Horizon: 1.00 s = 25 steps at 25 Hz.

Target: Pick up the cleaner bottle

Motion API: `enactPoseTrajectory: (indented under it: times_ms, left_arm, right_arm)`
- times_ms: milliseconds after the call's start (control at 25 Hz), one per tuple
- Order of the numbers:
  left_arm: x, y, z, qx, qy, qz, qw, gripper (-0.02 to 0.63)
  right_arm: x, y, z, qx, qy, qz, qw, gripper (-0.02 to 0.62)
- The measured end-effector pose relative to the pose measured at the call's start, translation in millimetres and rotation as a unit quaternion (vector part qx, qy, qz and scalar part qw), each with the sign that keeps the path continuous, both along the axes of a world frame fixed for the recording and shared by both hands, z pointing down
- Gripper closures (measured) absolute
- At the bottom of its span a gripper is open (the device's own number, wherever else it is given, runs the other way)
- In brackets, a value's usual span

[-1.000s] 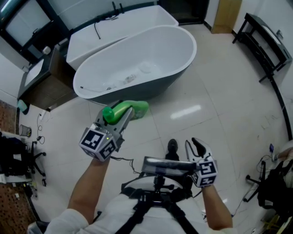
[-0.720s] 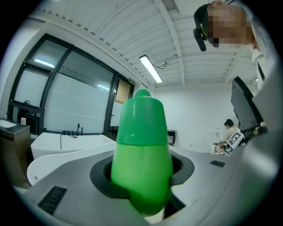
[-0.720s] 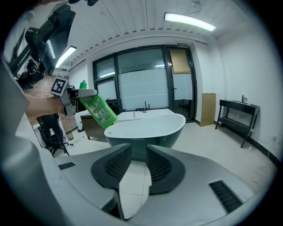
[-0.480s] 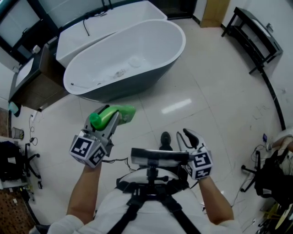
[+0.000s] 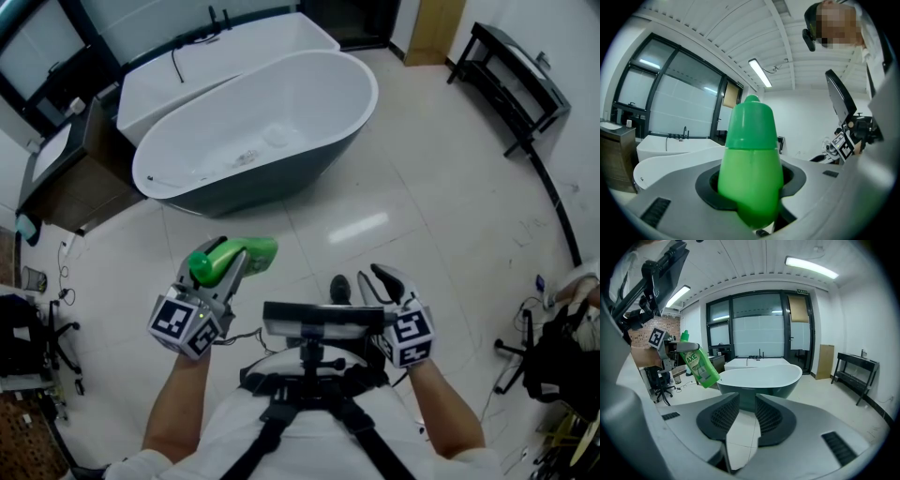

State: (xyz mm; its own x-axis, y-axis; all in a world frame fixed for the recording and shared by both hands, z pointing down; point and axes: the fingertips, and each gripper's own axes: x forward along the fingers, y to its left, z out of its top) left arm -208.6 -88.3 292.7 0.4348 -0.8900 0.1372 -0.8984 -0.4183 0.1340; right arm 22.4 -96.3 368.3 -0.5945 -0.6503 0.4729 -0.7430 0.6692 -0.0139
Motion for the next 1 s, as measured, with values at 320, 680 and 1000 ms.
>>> enactPoseTrajectory:
  times_ms: [320, 680, 1000]
  left_arm:
    - [-4, 30, 9, -0.012, 0.005, 0.012, 0.9998, 0.430]
    - [10, 48, 24, -0.036, 0.010, 0.025, 0.9990, 0.430]
    - [33, 51, 29, -0.048, 0.006, 0.027, 0.9985, 0.430]
  right_arm:
    - [-7, 28, 2, -0.002, 0.006, 0.011, 1.000, 0.480]
    - [0, 43, 8, -0.018, 0.019, 0.010, 1.000, 0.480]
    - [12, 38, 7, -0.022, 0.011, 0.001, 1.000, 0.480]
